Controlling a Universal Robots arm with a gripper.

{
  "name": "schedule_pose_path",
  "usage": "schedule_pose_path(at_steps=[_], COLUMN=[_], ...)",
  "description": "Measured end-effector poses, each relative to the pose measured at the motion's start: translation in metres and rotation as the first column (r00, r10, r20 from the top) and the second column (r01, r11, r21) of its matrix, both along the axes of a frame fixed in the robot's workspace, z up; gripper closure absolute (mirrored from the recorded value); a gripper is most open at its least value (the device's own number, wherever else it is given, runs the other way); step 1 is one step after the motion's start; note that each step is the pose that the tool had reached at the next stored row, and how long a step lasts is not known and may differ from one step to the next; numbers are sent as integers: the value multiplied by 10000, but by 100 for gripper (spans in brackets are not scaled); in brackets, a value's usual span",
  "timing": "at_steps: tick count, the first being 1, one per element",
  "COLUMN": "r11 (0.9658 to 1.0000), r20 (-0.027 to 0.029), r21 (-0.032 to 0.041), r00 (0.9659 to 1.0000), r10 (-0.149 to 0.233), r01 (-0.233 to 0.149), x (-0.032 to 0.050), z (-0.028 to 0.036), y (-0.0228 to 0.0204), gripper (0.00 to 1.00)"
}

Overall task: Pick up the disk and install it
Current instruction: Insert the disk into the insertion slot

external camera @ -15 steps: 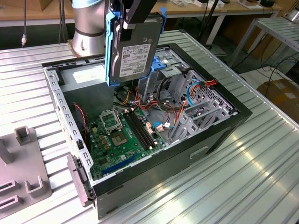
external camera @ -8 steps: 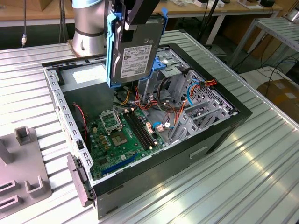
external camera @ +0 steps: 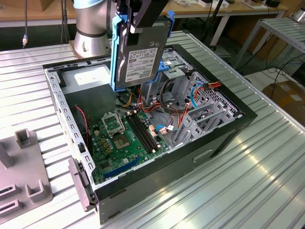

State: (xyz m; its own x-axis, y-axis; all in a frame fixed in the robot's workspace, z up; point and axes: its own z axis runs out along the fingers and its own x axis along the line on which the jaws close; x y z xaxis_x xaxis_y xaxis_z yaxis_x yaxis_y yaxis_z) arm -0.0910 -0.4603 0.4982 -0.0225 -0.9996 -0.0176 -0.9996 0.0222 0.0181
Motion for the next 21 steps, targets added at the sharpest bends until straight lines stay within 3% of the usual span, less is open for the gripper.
schedule_pose_path(at_steps=[21], r11=[10000], r20=[0], r21=[-2], r00=[10000], r10=[0], r01=[0], x=[24], z=[0], y=[-155], gripper=[63])
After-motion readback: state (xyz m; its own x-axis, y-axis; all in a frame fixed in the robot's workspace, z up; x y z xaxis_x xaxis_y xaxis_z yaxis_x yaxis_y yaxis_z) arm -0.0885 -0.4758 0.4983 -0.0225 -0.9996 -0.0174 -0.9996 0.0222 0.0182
